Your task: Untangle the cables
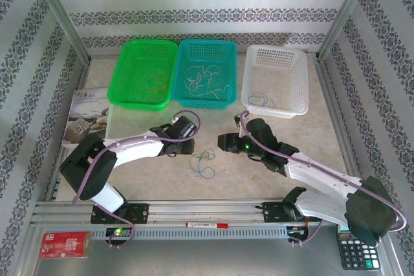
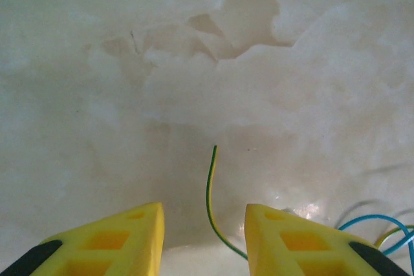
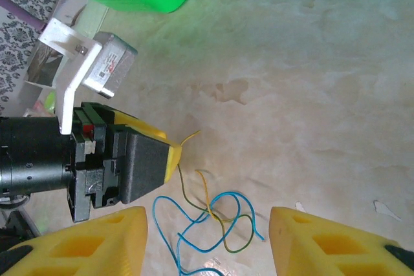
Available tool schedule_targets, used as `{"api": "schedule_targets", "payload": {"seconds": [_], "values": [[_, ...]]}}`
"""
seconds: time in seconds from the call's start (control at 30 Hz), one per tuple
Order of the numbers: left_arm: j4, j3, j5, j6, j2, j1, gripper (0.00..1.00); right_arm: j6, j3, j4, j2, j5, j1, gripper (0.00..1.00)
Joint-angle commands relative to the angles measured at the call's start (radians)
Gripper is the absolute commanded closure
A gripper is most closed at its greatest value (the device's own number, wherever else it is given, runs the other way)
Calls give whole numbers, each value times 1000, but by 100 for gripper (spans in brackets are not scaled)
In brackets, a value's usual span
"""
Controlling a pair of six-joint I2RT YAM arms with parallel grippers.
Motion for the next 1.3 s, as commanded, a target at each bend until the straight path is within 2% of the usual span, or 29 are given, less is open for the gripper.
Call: {"api": "schedule_targets", "payload": {"seconds": [0.0,0.33,0.47,0.63,0.7,0.93,1.27], "values": [[-42,30,-28,1,31,-5,63,10,-15,19,-16,18,15,48],[-50,68,-55,16,93,-13,66,11,-20,22,-23,16,18,48],[-50,76,-60,22,114,-16,75,14,-22,23,-23,16,19,48],[-57,84,-58,26,111,-25,96,13,-17,22,-26,11,23,48],[-63,87,-63,30,91,-28,100,11,-13,23,-22,6,28,48],[-79,107,-49,45,-34,-30,100,-24,15,54,29,-13,71,47],[-42,137,85,28,-179,-32,100,-92,78,130,148,-20,117,43]]}}
